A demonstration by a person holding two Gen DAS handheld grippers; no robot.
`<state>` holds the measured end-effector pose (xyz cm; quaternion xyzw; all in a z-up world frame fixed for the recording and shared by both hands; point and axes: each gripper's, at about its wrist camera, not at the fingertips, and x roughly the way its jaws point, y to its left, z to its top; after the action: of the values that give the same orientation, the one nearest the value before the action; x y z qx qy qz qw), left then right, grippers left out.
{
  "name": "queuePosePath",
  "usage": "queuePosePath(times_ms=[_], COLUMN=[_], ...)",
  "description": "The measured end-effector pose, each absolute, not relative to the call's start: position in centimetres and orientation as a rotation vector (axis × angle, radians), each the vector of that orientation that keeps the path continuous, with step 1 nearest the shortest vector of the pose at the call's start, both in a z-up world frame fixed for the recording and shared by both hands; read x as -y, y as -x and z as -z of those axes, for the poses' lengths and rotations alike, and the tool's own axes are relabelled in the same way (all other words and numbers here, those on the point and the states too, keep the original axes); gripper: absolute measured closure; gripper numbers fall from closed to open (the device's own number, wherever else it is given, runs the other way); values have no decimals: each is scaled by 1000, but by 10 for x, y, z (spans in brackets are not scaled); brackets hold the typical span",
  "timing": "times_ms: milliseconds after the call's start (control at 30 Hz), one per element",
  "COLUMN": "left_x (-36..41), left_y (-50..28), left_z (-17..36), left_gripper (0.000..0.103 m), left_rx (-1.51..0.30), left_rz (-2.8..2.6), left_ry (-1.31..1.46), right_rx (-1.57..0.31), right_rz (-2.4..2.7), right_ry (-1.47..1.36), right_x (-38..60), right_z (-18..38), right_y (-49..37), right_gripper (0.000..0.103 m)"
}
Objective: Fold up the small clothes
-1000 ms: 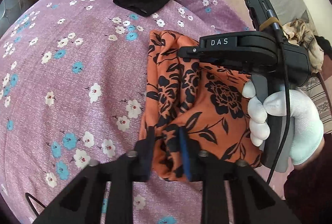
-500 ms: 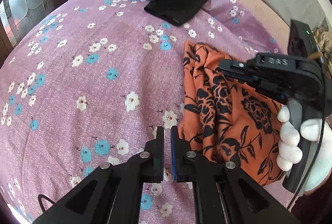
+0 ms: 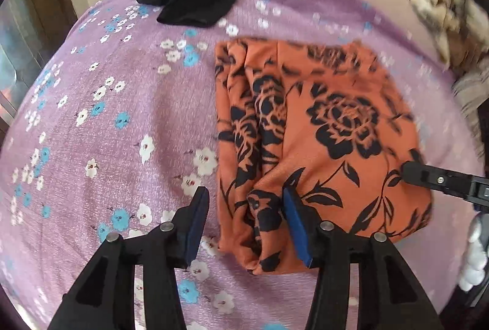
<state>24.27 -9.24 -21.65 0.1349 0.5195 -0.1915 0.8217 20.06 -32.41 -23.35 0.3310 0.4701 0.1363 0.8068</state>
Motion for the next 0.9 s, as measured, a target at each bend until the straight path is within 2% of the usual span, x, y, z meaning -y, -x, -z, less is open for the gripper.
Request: queuePosePath(times_ms=[67,167,300,500,633,700,900], left_x=[100,95,86,89,90,90,90], left_y=[-237,-237,-246,-251,-251,-253,-254], left_z=[218,215,217,220,220,220,221], left_gripper=[48,46,31,29,26,25,21], left_rx=[-1060,-1066,-1090,-1090,-1091,-1088,-1086], left_rz=[381,386,362,356,357,353,339], left_ry=[-359,-334,-288,-291,-286,-292,-294], right_rx=[-946,-936,-967,-891,-1029,-961,-949], right_rz=[-325,-321,-289,-139,-43,-57,-57], right_ry=[-756,-785,-665,-577,-497,-490,-468], right_x=[323,328,324,342,344,345,343], right_z=[257,254,228,204,253,259,255], right_y=[-194,-196,-209,-247,-284,-286,-283], right_gripper=[83,84,84,82,82,82,82])
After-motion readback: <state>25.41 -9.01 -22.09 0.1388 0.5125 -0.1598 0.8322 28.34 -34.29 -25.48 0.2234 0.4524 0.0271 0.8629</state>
